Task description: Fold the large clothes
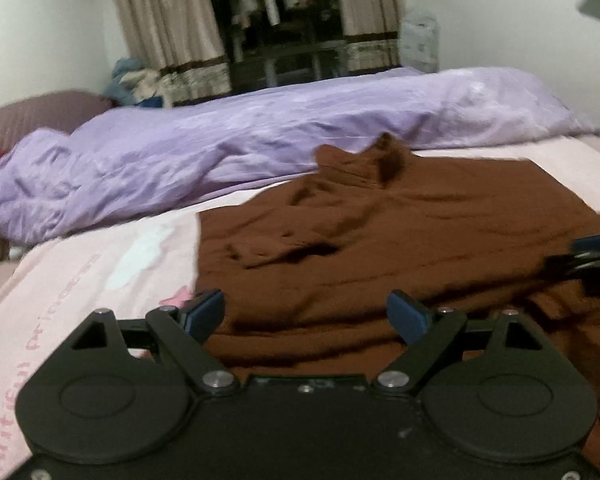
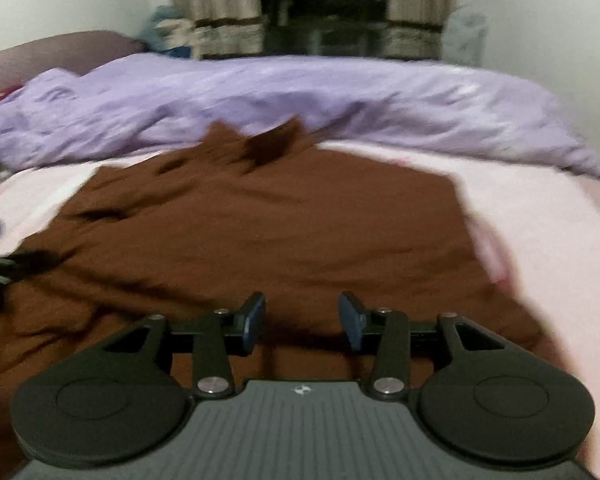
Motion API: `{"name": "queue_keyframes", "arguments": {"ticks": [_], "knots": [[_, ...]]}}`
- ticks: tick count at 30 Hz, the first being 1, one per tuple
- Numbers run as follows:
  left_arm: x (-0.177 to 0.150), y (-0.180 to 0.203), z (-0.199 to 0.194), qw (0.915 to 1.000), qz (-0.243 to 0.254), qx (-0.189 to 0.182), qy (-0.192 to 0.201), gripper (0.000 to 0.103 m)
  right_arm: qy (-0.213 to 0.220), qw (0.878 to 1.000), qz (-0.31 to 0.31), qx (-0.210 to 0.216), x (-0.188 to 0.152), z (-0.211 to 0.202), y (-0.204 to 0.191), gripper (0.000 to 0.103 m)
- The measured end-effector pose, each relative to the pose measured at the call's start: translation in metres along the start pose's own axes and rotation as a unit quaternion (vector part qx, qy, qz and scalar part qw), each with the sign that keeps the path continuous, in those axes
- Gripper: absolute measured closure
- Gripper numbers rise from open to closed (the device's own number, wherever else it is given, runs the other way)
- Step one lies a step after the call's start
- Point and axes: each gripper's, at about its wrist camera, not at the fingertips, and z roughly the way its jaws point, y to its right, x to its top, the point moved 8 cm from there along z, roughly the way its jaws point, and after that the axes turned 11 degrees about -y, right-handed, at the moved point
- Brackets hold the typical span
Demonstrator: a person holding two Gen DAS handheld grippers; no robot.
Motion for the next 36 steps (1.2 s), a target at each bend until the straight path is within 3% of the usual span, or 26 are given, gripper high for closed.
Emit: {"name": "queue_keyframes", "arguments": {"ticks": [2, 6, 8, 12, 16, 19, 21, 23, 26, 29, 31, 33, 36], "knots": [[-0.007, 0.015, 0.002, 0.9997, 0.017, -0.008, 0.013, 0.013, -0.006, 1.000, -0.009, 0.008, -0.004, 0.006, -0.014, 0.052], [-0.028, 0.029, 0.025, 0.9987, 0.047, 0.007, -0.018, 0.013, -0.027, 0.999, -0.027, 0.019, -0.008, 0.021, -0.026, 0.052], [-0.038, 0.021, 0.036, 0.9984, 0.040, 0.030, -0.027, 0.010, -0.034, 0.999, -0.025, 0.016, -0.011, 0.025, -0.022, 0.052], [-0.046, 0.004, 0.040, 0.9993, 0.003, 0.003, -0.038, 0.010, -0.035, 0.999, -0.017, 0.029, -0.016, 0.025, -0.008, 0.052], [-0.050, -0.017, 0.031, 0.9987, 0.016, 0.041, -0.026, 0.010, -0.032, 0.999, -0.011, 0.031, -0.027, 0.017, 0.006, 0.051], [-0.066, -0.048, 0.031, 0.9977, 0.002, 0.056, -0.038, 0.010, -0.027, 1.000, -0.006, 0.009, -0.040, 0.007, 0.031, 0.052], [-0.077, -0.070, 0.028, 0.9987, -0.020, 0.015, -0.045, 0.010, -0.019, 1.000, 0.001, 0.007, -0.047, -0.001, 0.049, 0.055], [-0.086, -0.090, 0.019, 0.9976, -0.040, 0.017, -0.053, 0.010, -0.012, 1.000, 0.009, -0.006, -0.053, -0.010, 0.069, 0.066], [-0.095, -0.113, 0.007, 0.9953, -0.027, 0.075, -0.056, 0.012, -0.005, 0.999, 0.033, -0.009, -0.064, -0.021, 0.098, 0.069], [-0.110, -0.133, 0.008, 0.9927, -0.037, 0.078, -0.084, 0.010, -0.002, 0.999, 0.038, -0.021, -0.070, -0.028, 0.116, 0.073], [-0.111, -0.147, 0.007, 0.9921, -0.051, 0.071, -0.089, 0.010, -0.004, 0.998, 0.045, -0.035, -0.073, -0.032, 0.124, 0.074], [-0.115, -0.152, 0.006, 0.9921, -0.044, 0.065, -0.098, 0.010, -0.012, 0.996, 0.050, -0.068, -0.080, -0.035, 0.134, 0.068], [-0.124, -0.144, -0.009, 0.9916, -0.034, 0.055, -0.112, 0.011, -0.016, 0.997, 0.054, -0.057, -0.086, -0.048, 0.139, 0.067]]}}
